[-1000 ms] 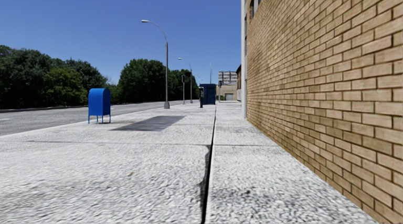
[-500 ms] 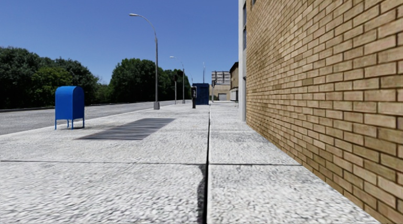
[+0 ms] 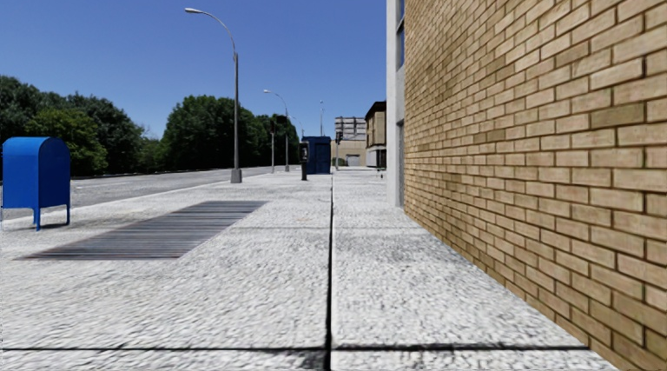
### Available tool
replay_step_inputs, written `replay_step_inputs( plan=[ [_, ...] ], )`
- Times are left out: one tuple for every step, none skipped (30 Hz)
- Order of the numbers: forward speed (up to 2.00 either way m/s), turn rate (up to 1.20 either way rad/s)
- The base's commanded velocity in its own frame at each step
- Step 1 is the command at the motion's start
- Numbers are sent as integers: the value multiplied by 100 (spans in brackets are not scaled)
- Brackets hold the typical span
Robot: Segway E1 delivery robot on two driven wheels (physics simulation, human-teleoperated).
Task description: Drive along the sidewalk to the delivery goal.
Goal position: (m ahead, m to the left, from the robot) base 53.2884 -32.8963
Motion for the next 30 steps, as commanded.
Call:
replay_step_inputs(
  plan=[
    [200,-23],
    [200,-23],
    [200,-23],
    [200,-23],
    [200,-23],
    [200,-23],
    [200,-23],
    [200,-23],
    [200,-23],
    [200,-23],
    [200,-23],
    [200,-23],
    [200,-23],
    [200,-23],
    [200,-23],
    [200,-23],
    [200,-23],
    [200,-23],
    [200,-21],
    [200,-14],
    [200,0],
    [200,0],
    [200,0],
    [200,0],
    [200,0],
    [200,0],
    [200,0],
    [200,0],
    [200,0],
    [200,0]
  ],
)
